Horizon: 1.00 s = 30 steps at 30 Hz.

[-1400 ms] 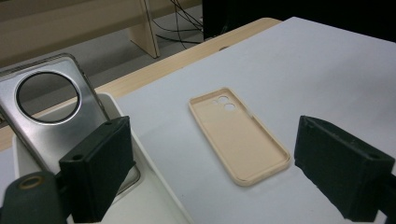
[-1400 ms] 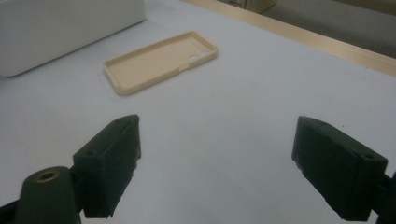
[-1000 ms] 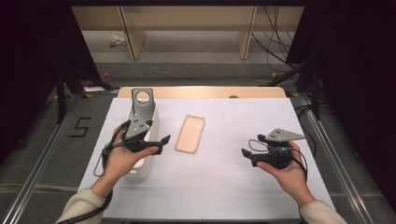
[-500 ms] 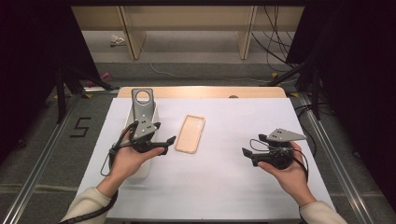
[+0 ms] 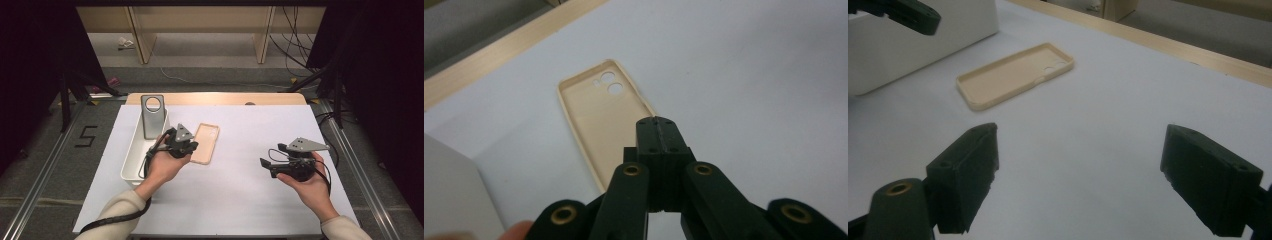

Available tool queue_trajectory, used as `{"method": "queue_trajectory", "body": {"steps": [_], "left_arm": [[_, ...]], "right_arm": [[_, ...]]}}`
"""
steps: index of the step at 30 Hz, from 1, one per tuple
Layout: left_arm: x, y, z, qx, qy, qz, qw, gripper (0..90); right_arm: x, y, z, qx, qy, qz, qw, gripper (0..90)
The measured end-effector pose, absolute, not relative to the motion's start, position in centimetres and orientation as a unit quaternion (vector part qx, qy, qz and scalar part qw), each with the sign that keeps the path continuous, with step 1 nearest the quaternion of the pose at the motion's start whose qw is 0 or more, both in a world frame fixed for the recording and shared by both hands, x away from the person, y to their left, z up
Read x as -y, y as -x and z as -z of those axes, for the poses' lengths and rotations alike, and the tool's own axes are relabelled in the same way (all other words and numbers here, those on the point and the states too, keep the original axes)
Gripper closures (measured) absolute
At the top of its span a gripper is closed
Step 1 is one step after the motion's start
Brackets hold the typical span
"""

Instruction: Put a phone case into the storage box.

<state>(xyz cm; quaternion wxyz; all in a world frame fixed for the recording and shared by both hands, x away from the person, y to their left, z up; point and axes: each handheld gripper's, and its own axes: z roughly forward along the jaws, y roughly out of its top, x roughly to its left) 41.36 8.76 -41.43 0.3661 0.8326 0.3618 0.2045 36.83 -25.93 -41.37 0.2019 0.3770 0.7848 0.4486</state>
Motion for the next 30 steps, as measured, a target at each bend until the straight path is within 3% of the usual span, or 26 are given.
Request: {"method": "queue_trajectory", "body": {"steps": [11,30], "left_arm": [[-6.6,-44.3,44.5,-0.393,-0.846,-0.177,0.313,89.8],[-5.1,-45.1,47.6,-0.406,-0.857,-0.138,0.285,89.8]], "right_arm": [[26.0,-36.8,41.4,-0.785,-0.376,-0.449,0.201,16.3],[26.4,-36.4,41.1,-0.778,-0.377,-0.462,0.2,16.2]]}}
